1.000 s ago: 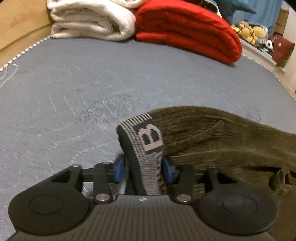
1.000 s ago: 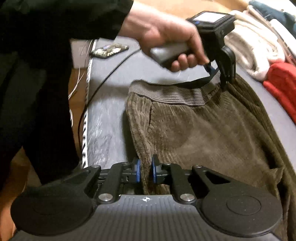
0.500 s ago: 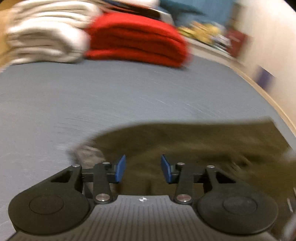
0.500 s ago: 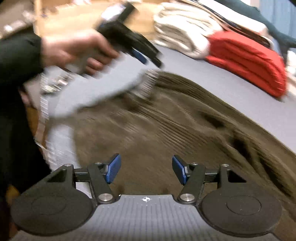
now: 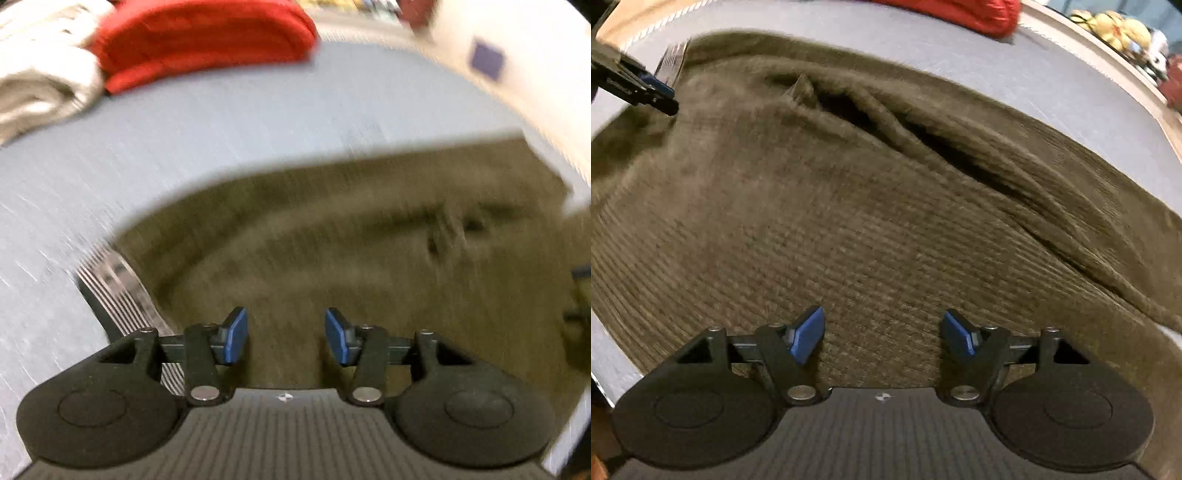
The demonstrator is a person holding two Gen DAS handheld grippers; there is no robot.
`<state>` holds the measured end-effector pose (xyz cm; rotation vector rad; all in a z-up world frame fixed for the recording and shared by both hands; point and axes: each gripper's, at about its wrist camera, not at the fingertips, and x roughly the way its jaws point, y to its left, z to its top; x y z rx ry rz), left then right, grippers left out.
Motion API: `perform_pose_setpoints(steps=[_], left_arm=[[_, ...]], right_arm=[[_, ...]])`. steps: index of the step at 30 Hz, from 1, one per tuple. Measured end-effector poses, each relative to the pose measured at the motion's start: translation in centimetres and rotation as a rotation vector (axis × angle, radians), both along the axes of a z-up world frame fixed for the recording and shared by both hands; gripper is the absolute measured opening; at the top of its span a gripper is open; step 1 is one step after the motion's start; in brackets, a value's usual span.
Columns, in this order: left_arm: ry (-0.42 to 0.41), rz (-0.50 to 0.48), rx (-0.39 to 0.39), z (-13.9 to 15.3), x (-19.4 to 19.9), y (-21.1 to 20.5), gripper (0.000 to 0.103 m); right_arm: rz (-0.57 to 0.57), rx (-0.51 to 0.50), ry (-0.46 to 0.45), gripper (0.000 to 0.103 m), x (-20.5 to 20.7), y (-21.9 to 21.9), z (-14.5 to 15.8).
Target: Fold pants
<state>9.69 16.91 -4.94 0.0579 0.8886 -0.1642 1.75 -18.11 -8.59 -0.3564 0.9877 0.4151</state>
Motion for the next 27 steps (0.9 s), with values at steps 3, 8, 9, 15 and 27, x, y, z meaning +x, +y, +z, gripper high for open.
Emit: perform_pose_setpoints(steps=[3,8,9,15,27], left_arm=[[-0.111,0.106,-0.001,1.5,1.7,1.5,0.052],[-0.183,0.24,0.076,1.6,4.8,2.4,0.075],[-0.187,0.254,0.092,1.5,5.0,2.5,0.077],[-0.202,0.222,0.186,0.2,7.9,0.5,0.087],[-0.128,0.146,0.221,-4.2,13.2,-2.0,0.09]], right_arm=[[-0.046,0.03,-0.056,0.074,-0.1,-1.0,1.6],[-0.105,0.091,-0.106,0.074,-0.2,-1.9,3.7],[-0.109,0.101,-0.112,0.074,-0.1,-2.1,4.4],[-0.125,0.15,-0.135,0.074,-0.2,-2.7,6.1],[-0.149,0.144,-0.145,0.075,1.0,-3.2,6.4]])
